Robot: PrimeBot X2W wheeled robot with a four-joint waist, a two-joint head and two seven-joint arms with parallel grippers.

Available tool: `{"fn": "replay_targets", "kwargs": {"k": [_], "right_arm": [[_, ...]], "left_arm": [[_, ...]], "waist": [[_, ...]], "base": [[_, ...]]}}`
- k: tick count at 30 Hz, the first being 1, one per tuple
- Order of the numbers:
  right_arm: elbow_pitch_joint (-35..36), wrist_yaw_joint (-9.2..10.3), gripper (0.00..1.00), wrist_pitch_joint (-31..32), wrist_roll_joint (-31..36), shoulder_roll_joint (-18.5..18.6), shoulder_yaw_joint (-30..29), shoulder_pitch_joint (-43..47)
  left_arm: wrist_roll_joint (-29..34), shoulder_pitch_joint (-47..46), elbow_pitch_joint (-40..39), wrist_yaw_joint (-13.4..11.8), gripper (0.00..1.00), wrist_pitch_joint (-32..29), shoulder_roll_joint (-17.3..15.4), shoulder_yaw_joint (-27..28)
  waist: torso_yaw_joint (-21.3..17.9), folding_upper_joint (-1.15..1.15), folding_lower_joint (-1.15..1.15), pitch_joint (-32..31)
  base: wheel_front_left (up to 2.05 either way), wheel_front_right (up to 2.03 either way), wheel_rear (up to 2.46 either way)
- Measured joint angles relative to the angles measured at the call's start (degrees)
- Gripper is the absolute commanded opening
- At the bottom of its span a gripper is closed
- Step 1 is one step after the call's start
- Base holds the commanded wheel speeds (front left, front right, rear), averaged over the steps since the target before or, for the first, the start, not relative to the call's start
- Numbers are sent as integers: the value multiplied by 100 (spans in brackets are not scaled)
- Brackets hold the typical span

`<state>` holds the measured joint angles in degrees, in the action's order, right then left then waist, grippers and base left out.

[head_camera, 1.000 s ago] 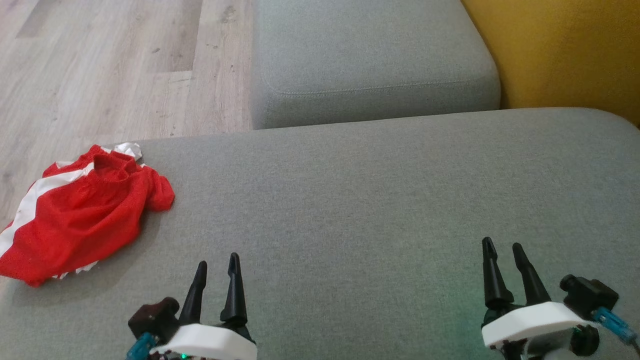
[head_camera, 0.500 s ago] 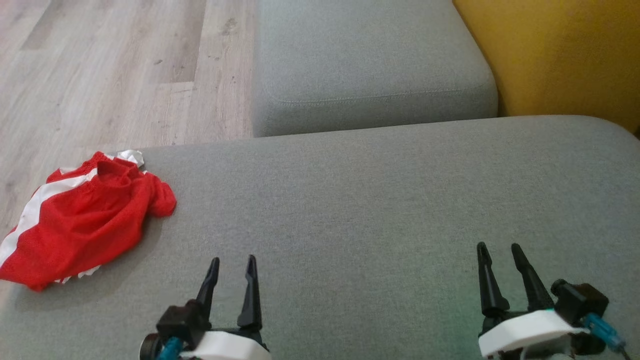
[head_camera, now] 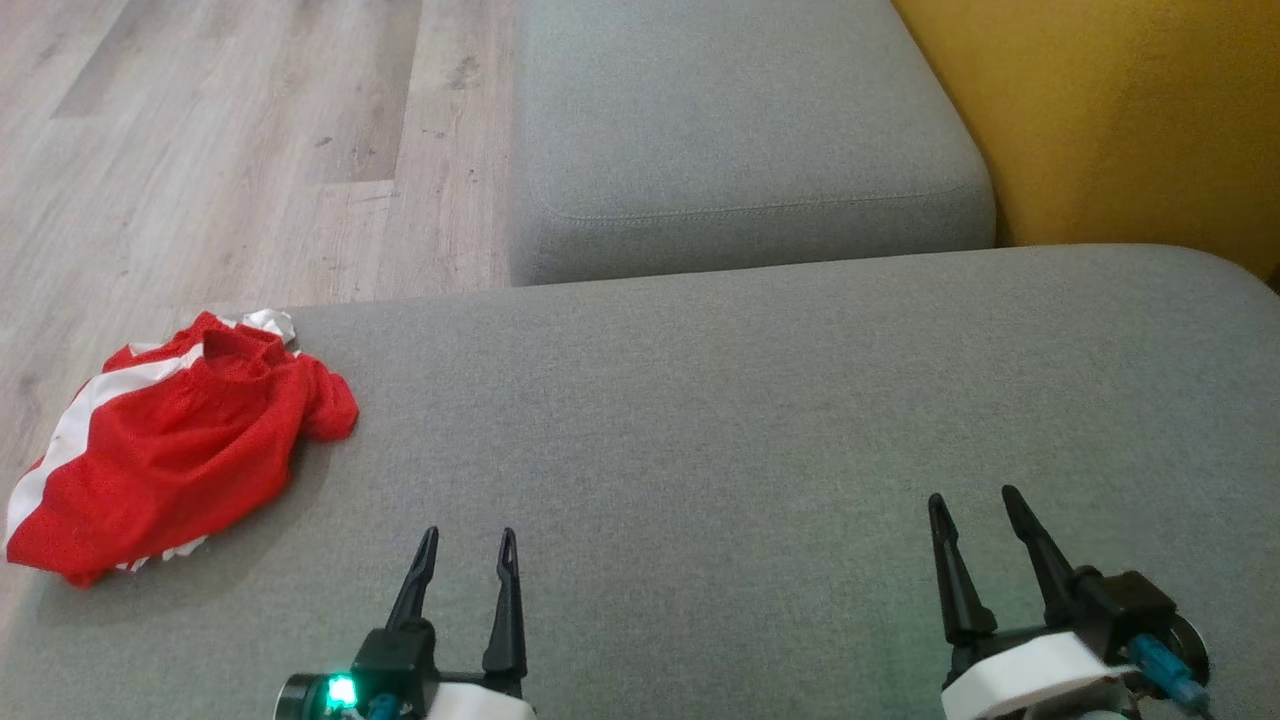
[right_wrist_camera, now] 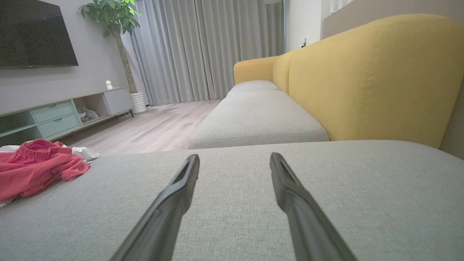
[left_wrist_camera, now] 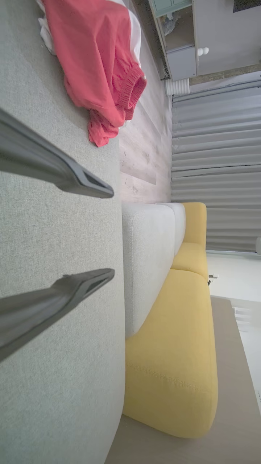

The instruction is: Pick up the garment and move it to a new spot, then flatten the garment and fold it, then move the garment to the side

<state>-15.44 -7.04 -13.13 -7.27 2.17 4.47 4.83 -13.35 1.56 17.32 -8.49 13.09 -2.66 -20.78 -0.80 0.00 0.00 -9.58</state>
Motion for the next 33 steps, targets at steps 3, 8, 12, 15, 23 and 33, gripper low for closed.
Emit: {"fn": "replay_targets", "kwargs": {"k": [3,8,12,15,23,33], "right_arm": [[14,0,100,-32,200,1,24,1],[12,-1,100,-109,483,3,59,3],[-29,-1,100,-109,480,3,70,30],[-54,-1,100,-109,479,3,68,94],[-79,-1,100,-109,474,3,59,99],[-82,-1,100,-124,374,4,19,101]], "left_arm": [[178,0,54,-15,100,57,-1,-10],[434,0,75,-87,100,121,-2,-12],[432,4,120,-82,100,122,-4,-2],[426,13,136,-74,100,122,-4,10],[426,11,230,-58,100,122,-4,59],[520,-59,293,-54,100,125,-4,112]], "waist": [[3,0,0,-20],[15,0,0,-57],[33,0,0,-123],[34,0,-1,-150],[42,0,-1,-106],[648,0,-1,25]], "base": [[0,0,0],[0,0,0],[0,0,0],[0,0,0],[0,0,0],[0,0,0]]}}
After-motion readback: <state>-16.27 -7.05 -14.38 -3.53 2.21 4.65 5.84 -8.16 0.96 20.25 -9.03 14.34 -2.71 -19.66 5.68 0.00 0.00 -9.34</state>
